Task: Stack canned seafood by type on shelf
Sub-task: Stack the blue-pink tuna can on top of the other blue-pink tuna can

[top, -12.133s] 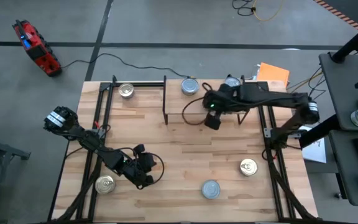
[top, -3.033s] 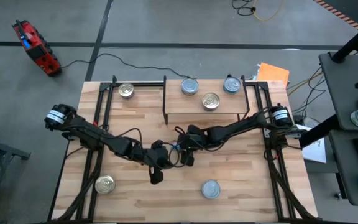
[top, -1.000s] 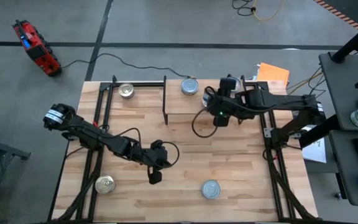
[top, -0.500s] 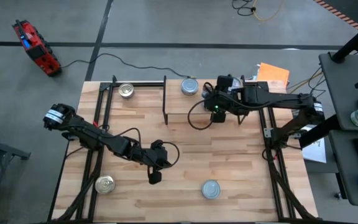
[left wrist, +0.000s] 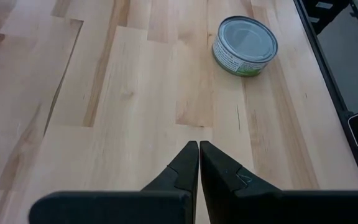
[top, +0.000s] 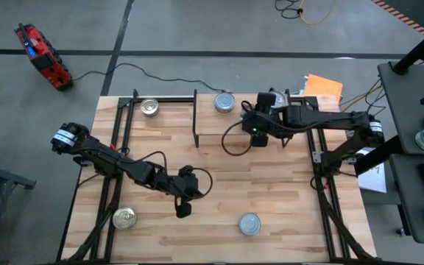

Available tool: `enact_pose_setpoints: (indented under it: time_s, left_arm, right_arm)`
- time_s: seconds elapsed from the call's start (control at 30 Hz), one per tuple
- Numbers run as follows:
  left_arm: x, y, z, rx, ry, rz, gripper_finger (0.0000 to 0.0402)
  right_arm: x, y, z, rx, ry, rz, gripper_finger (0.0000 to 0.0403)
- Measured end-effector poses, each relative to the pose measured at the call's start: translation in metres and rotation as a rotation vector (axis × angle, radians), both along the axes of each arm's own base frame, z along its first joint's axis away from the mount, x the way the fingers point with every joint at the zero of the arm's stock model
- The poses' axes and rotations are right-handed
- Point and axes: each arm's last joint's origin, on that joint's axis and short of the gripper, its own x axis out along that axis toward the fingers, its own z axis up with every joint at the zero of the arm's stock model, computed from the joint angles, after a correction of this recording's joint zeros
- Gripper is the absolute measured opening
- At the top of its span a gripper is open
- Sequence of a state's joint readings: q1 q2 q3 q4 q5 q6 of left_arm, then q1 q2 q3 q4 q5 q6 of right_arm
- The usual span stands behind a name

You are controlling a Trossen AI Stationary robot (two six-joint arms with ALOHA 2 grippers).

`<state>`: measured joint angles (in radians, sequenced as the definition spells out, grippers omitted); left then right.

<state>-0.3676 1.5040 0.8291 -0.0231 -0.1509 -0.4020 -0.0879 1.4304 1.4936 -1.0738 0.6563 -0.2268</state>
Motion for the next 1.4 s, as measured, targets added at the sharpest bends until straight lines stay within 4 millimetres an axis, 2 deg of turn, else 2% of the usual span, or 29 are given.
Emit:
enact_pose_setpoints:
  time_s: [0.2, 0.47, 1.13, 1.4]
  left_arm:
    - [0.0, 0.0, 0.0, 0.001, 0.0, 0.0, 0.0]
    - [0.0, 0.0, 0.0, 0.001, 0.001, 0.0, 0.0]
    - [0.0, 0.001, 0.0, 0.016, -0.004, 0.02, 0.0]
    - [0.0, 0.001, 0.0, 0.017, -0.004, 0.021, 0.0]
  right_arm:
    - [0.0, 0.0, -0.011, 0.004, 0.027, -0.003, 0.019]
    - [0.0, 0.0, -0.012, 0.009, 0.022, -0.002, 0.0197]
    - [0.0, 0.002, -0.013, 0.099, -0.047, -0.05, 0.0297]
    - [0.0, 0.001, -0.013, 0.124, -0.07, -0.079, 0.0322]
